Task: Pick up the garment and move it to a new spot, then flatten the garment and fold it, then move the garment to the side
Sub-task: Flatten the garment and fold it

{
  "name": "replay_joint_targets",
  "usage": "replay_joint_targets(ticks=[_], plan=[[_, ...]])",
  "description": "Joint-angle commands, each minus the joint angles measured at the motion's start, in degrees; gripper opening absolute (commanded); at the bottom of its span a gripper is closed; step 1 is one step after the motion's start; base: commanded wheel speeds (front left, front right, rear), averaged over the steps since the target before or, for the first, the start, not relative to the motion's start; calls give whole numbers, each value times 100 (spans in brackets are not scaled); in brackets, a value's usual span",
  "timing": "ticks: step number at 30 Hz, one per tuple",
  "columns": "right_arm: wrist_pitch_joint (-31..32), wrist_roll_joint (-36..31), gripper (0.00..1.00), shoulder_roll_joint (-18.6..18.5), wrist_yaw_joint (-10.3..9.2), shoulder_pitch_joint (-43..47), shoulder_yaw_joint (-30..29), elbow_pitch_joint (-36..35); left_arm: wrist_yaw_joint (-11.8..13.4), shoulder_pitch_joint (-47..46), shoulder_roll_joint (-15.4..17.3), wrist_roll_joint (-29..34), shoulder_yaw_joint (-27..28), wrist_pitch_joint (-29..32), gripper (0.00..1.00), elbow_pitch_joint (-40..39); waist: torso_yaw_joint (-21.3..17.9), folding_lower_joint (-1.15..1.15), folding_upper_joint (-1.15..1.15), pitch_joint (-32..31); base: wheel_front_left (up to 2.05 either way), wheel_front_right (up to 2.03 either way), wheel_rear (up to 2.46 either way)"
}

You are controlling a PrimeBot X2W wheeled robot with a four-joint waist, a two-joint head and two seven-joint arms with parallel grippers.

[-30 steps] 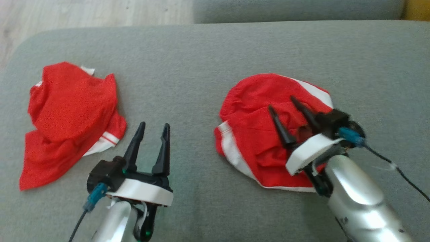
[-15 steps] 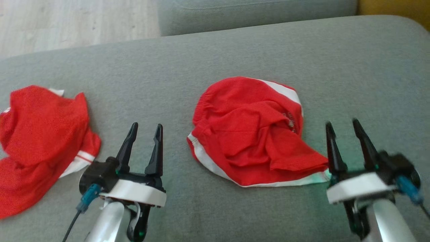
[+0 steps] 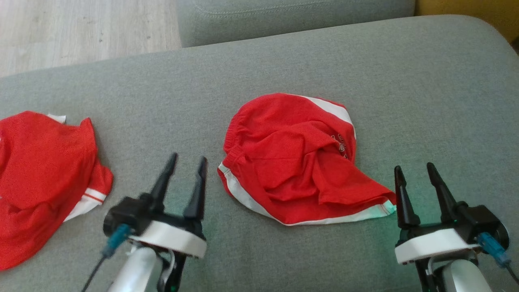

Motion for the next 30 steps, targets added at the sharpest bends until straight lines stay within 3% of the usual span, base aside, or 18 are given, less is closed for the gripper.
replay_joint_targets(ticks=[1, 10, 30], plan=[[-63, 63, 100, -21, -4, -313, 63, -216, 9, -260, 309, 7, -245, -45, 100, 30, 17, 0, 0, 40, 0, 0, 0], [-63, 159, 100, -20, -4, -379, 118, -208, 9, -1147, 1067, -535, -1790, 404, 100, 704, -38, 0, 0, 214, 0, 0, 0], [-63, 206, 100, -19, -4, -502, 80, -166, 9, -2312, 1727, -1843, -3615, 424, 100, 1133, -213, 0, 0, 479, 0, 0, 0]])
